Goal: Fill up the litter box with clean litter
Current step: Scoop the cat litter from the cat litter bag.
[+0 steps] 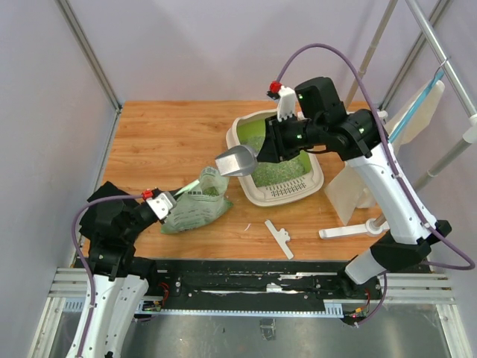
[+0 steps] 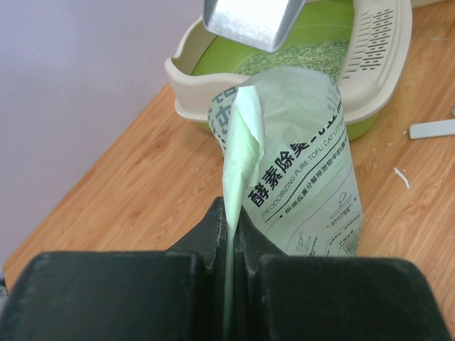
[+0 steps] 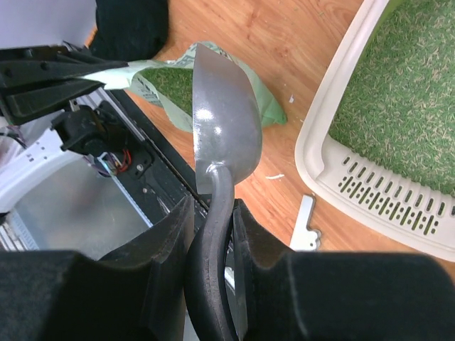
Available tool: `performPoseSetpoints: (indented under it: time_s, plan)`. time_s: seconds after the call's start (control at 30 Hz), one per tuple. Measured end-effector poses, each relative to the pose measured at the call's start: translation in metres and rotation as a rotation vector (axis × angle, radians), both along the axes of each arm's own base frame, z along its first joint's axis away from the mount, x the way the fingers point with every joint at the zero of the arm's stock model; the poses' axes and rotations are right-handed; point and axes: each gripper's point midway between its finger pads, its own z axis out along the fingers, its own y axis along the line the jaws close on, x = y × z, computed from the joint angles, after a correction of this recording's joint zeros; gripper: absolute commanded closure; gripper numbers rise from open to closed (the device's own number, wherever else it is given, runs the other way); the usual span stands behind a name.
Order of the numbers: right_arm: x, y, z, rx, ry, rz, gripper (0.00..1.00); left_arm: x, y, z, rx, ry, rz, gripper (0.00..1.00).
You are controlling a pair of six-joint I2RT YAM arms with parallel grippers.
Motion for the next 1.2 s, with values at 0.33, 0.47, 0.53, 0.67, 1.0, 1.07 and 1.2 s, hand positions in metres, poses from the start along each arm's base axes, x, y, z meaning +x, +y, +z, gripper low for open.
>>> performPoseSetpoints:
  time_s: [0.33, 0.47, 0.53, 0.67, 1.0, 1.07, 1.2]
  plan:
    - [-0.009, 0.021, -0.018, -0.209, -0.019, 0.044, 0.99, 0.0, -0.011, 0.0, -0.012, 0.014, -0.068, 0.99]
    - [-0.012, 0.035, -0.033, -0.293, -0.019, 0.075, 0.99, -0.002, -0.015, 0.0, -0.017, 0.02, -0.1, 0.99]
    - [-0.014, 0.042, -0.041, -0.336, -0.02, 0.088, 0.99, -0.002, -0.017, -0.001, -0.019, 0.024, -0.117, 0.99]
    - [-0.015, 0.047, -0.058, -0.437, -0.043, 0.083, 0.99, -0.004, -0.02, -0.002, -0.018, 0.03, -0.139, 0.99]
    - [-0.017, 0.047, -0.07, -0.528, -0.072, 0.067, 0.99, -0.012, -0.03, -0.003, -0.013, 0.072, -0.226, 1.0]
    - [-0.017, 0.051, -0.077, -0.535, -0.058, 0.076, 0.99, -0.013, -0.031, -0.004, -0.014, 0.083, -0.235, 1.0]
    - [-0.014, 0.062, -0.092, -0.543, -0.032, 0.09, 0.99, -0.015, -0.032, -0.004, -0.015, 0.085, -0.24, 1.0]
